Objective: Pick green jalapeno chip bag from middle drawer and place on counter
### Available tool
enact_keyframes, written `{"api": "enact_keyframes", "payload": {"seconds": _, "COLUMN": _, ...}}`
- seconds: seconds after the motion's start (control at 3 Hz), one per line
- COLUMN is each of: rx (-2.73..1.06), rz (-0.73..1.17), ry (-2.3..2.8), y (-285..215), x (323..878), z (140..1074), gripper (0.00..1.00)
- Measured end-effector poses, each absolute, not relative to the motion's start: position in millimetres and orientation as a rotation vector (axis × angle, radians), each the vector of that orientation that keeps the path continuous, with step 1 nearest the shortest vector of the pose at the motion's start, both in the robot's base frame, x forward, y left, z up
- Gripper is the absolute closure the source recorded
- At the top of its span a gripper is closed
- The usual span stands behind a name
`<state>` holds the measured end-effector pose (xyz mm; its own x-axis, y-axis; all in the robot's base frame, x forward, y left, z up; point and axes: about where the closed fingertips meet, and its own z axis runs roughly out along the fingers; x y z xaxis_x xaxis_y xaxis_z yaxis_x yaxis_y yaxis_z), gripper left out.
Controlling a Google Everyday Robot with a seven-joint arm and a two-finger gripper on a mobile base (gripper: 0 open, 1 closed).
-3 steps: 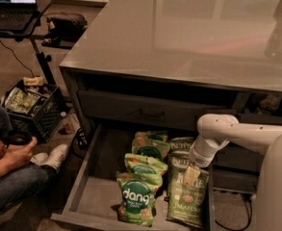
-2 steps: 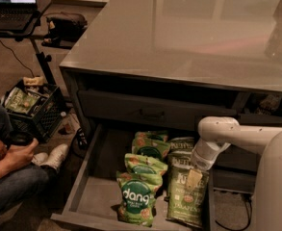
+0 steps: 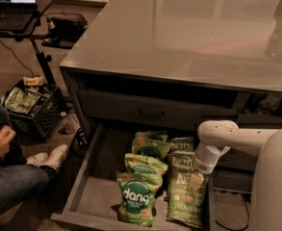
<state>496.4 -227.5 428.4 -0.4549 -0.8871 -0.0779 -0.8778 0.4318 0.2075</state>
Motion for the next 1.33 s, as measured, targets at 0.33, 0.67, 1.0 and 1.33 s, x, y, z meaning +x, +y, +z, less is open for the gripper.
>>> {"api": "enact_keyframes", "payload": {"seconds": 0.33, "rx": 1.617, "rz": -0.339, "ry": -2.622, "y": -228, "x": 496, "z": 428, "gripper": 0.62}}
{"api": "enact_keyframes", "payload": {"seconds": 0.67, "rx": 1.617, "rz": -0.339, "ry": -2.622, "y": -228, "x": 496, "z": 428, "gripper": 0.85}}
{"api": "enact_keyframes", "payload": {"seconds": 1.0, "rx": 1.617, "rz": -0.339, "ry": -2.622, "y": -228, "x": 496, "z": 428, "gripper": 1.00}}
{"api": "enact_keyframes", "payload": {"seconds": 1.33, "rx": 1.653, "rz": -0.398, "ry": -2.642, "y": -223, "x": 493, "z": 452, "gripper": 1.00}}
